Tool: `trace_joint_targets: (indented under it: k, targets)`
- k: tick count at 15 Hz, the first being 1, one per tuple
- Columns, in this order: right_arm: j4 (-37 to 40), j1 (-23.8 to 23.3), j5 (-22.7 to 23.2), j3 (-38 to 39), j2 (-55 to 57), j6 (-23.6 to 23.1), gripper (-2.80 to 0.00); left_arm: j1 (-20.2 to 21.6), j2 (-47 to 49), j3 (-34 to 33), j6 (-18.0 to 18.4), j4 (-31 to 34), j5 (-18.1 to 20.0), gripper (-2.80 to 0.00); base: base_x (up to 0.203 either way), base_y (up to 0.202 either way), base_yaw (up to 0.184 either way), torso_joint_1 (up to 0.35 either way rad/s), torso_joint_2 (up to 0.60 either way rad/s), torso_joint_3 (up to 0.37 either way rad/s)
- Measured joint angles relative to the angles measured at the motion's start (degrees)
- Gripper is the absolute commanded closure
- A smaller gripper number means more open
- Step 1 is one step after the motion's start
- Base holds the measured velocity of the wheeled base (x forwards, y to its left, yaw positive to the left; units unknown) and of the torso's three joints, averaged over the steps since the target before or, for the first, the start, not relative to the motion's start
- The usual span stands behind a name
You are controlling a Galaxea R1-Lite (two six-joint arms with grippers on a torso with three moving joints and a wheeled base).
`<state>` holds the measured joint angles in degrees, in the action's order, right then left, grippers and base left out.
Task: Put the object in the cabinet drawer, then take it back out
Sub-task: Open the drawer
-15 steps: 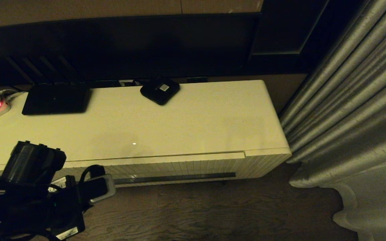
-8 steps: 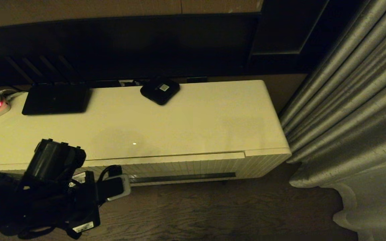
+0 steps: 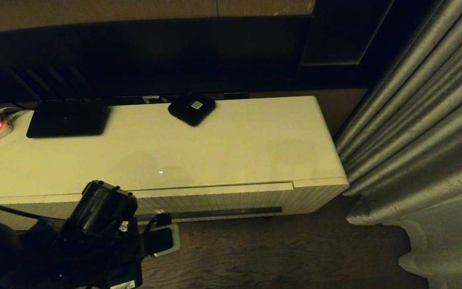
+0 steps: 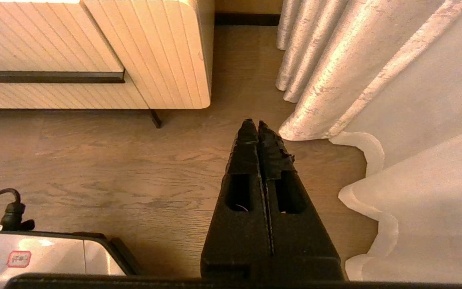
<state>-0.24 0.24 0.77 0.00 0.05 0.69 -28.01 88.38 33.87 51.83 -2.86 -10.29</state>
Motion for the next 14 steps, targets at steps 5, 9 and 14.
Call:
trace_joint_targets:
  k: [5, 9, 14]
  targets:
    - [0.0, 0.0, -0.02, 0.0, 0.0, 0.01, 0.0, -0.41, 5.38, -1.56, -0.51, -5.64, -2.22, 0.0, 0.0, 0.0, 0.0, 0.0, 0.0, 0.0]
    - [0.02, 0.0, 0.0, 0.0, 0.0, -0.01, 0.0, -0.3, 9.73, -2.53, -3.24, -9.18, -2.92, -2.8, 0.0, 0.0, 0.0, 0.0, 0.0, 0.0]
    - [0.0, 0.0, 0.0, 0.0, 0.0, -0.01, 0.0, -0.22, 11.14, -2.2, -3.15, -8.99, -2.99, -2.8, 0.0, 0.0, 0.0, 0.0, 0.0, 0.0]
